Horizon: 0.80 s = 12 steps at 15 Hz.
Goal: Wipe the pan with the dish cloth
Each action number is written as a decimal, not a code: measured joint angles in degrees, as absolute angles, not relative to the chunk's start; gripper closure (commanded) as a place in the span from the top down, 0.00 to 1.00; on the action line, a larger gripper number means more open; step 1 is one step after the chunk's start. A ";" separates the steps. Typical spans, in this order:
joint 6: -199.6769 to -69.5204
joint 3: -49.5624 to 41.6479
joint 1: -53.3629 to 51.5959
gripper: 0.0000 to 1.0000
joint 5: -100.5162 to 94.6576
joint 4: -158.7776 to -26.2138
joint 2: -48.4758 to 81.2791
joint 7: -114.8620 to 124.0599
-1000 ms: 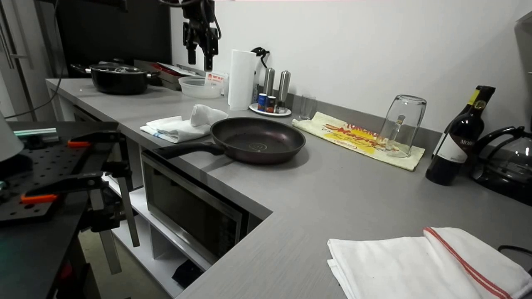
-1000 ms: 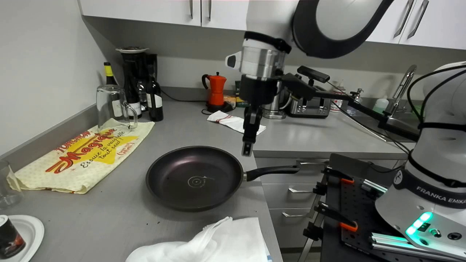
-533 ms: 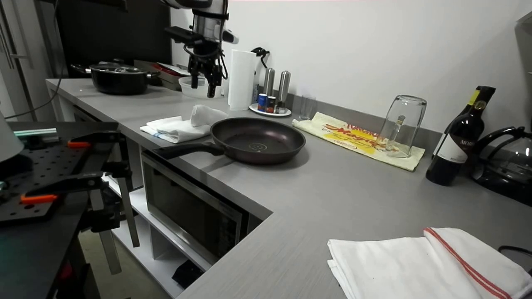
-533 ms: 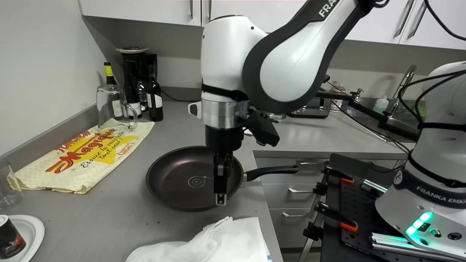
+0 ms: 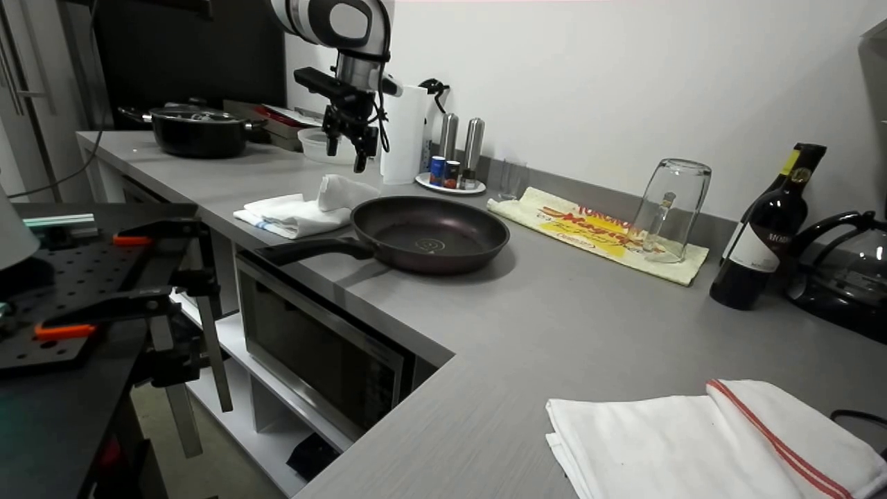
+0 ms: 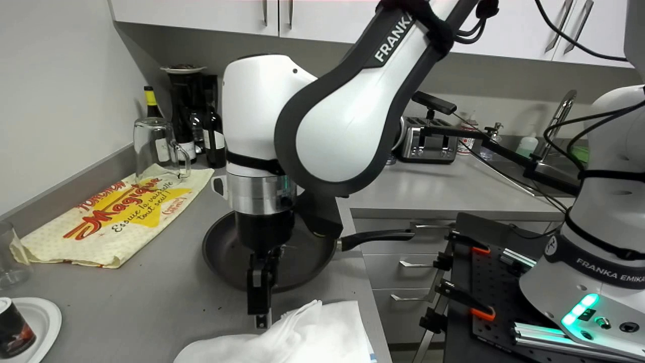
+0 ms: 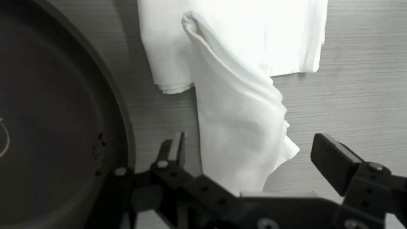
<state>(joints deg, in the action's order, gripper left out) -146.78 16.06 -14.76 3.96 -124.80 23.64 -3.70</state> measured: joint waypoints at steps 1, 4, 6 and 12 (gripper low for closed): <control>-146.78 16.54 -14.84 1.00 3.96 -123.79 24.56 -3.73; -146.78 16.87 -16.00 1.00 3.04 -121.85 26.90 -3.74; -146.78 16.84 -16.87 1.00 1.75 -121.25 28.44 -3.74; -149.16 15.06 -19.50 1.00 -3.93 -120.44 34.82 -3.73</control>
